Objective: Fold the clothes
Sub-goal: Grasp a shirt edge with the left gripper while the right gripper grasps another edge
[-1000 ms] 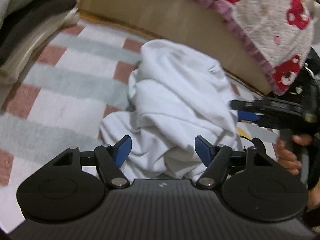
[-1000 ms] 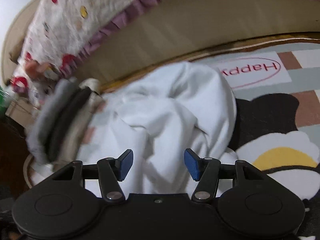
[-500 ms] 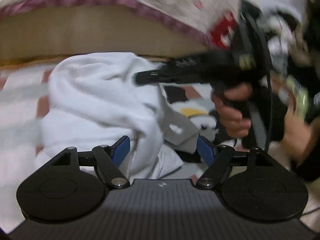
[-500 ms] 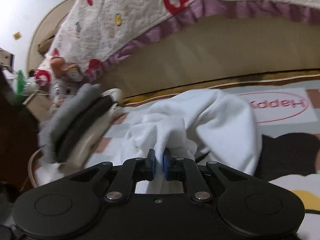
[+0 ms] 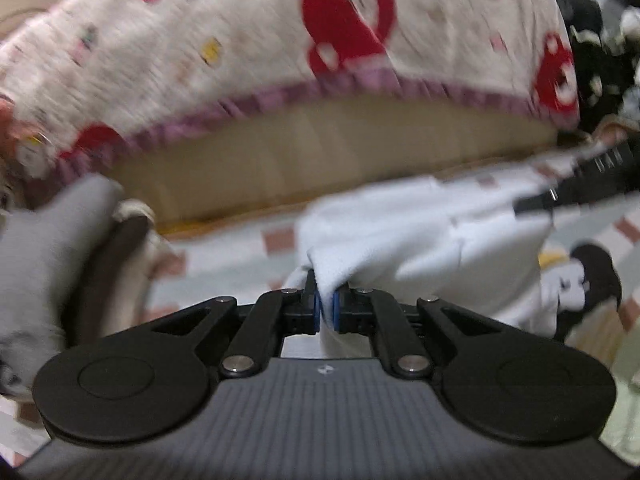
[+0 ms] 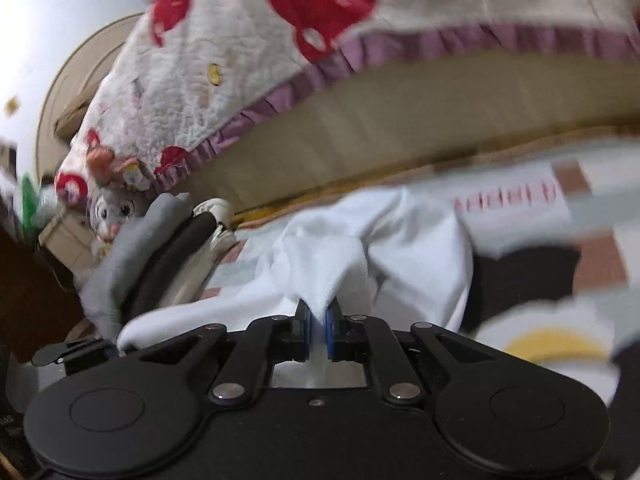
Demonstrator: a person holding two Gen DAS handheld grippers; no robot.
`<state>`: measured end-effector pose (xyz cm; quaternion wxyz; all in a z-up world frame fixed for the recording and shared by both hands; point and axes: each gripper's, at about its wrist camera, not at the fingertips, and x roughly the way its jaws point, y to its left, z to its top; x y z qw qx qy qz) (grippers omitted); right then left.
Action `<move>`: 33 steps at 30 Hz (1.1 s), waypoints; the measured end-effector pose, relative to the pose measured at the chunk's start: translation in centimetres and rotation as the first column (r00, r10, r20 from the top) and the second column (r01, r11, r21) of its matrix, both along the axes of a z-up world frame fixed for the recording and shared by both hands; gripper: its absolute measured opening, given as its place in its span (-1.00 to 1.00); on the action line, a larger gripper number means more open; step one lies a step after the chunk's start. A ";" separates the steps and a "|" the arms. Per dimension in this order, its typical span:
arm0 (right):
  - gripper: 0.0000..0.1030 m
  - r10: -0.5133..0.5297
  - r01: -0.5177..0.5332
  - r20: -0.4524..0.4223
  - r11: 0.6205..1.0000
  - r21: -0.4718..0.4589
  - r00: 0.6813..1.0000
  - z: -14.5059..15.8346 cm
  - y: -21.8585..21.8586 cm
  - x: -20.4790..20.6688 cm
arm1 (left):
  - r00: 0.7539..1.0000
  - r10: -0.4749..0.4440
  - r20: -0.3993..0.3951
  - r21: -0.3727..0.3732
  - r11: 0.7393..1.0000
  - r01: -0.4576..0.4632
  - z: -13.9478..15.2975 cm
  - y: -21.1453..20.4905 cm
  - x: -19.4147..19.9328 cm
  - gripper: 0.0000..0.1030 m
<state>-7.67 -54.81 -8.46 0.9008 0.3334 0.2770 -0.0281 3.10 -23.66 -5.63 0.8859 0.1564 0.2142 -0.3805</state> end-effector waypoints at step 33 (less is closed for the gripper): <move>0.04 0.152 -0.161 -0.205 0.987 -0.028 0.967 0.2 0.7 7.4 | 0.899 -0.169 -0.405 -0.406 0.914 -0.011 -3.5 14.4 0.9 -0.96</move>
